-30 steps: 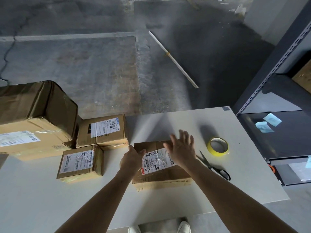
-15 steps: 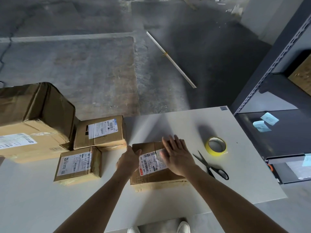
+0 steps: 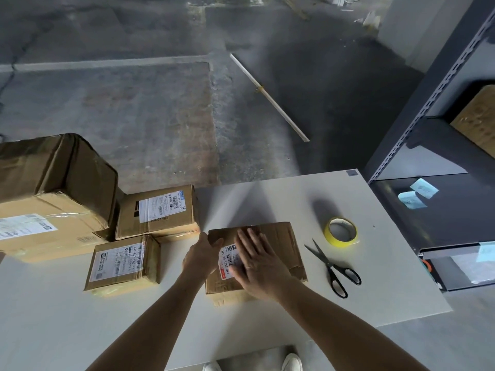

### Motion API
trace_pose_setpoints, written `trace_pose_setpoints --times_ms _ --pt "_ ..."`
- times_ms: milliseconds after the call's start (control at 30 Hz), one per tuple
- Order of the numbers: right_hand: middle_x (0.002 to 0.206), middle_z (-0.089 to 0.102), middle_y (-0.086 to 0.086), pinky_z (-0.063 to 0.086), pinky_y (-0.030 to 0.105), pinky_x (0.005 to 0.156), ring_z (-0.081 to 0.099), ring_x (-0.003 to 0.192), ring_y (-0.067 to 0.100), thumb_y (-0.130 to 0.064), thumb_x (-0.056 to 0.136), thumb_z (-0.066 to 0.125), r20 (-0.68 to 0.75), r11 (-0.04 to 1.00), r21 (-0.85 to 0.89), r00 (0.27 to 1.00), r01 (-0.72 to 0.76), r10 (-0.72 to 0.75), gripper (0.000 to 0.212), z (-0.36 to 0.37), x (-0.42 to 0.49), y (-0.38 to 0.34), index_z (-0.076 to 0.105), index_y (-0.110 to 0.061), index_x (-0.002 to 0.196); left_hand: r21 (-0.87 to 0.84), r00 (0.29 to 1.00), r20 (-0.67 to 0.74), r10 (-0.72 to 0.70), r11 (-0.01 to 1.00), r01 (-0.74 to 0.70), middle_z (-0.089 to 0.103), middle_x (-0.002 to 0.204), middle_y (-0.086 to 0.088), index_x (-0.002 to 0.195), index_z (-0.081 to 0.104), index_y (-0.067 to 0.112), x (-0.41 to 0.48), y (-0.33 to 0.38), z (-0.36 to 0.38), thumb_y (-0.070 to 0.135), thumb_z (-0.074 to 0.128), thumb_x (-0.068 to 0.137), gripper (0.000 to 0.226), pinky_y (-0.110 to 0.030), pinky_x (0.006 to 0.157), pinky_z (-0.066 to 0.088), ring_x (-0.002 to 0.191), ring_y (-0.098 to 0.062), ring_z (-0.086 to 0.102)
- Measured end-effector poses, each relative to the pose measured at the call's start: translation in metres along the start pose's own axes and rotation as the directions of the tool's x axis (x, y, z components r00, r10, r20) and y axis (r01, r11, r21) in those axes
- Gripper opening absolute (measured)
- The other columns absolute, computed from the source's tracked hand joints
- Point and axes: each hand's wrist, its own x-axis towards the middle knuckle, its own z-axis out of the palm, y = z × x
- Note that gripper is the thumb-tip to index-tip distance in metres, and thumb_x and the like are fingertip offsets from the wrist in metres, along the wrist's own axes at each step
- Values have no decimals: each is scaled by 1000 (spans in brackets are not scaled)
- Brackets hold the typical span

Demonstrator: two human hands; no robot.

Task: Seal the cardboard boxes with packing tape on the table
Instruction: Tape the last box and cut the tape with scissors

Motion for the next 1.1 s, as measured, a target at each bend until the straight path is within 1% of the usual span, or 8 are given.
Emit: trace_pose_setpoints --times_ms 100,467,600,667,733,800,867,1100 --pt "160 -28 -3 -12 44 122 -33 145 17 -65 87 -11 19 1000 11 1000 24 -24 76 0 1 -1 -22 -22 149 -2 1000 6 10 1000 -10 68 105 -7 108 40 22 2 -2 0 47 44 100 26 -46 82 57 95 -29 66" --pt "157 -34 3 -19 46 119 -33 144 25 -63 87 -16 3 948 34 948 -317 317 70 -12 -7 45 -27 -32 148 -21 1000 13 -3 1000 3 64 93 5 111 37 21 -1 1 1 44 45 101 26 -40 77 60 92 -25 70" --pt "161 -26 12 0 48 124 -15 151 34 -54 103 13 -3 850 201 867 -487 498 69 -13 -9 59 -24 -24 154 -90 998 57 -12 996 17 63 96 3 118 37 18 -2 1 0 43 41 103 29 -37 73 61 95 -26 70" --pt "164 5 21 24 49 118 17 149 39 -54 103 24 71 680 478 796 -556 601 75 -16 -10 61 -13 -17 157 -172 994 98 -43 983 60 63 102 -2 128 37 13 -4 4 2 39 38 105 35 -27 63 58 95 -25 68" --pt "143 49 21 49 46 97 54 125 37 -54 102 33 129 508 665 754 -548 644 69 -20 -11 58 18 -11 153 -248 993 106 -48 966 73 64 107 -5 132 38 11 -8 6 5 36 37 105 36 -21 58 53 92 -22 66" --pt "119 65 14 57 40 76 66 99 29 -55 100 40 96 466 722 742 -511 664 56 -22 -16 51 39 -11 134 -304 997 67 -37 951 56 65 105 -5 129 40 12 -11 6 6 37 38 105 35 -23 57 53 88 -19 66" --pt "112 67 11 53 33 65 64 88 24 -55 98 45 24 475 762 752 -440 658 50 -24 -20 46 42 -13 126 -352 1000 -5 -22 936 19 65 98 -5 123 43 13 -13 5 2 44 41 103 37 -27 55 52 81 -19 66" --pt "103 56 -1 43 33 80 55 91 19 -58 92 56 -101 345 916 716 -204 691 42 -35 -21 40 39 -27 113 -576 958 -238 -158 817 -9 56 93 -9 115 41 12 -22 12 -10 69 61 81 68 -43 75 54 83 -29 58"
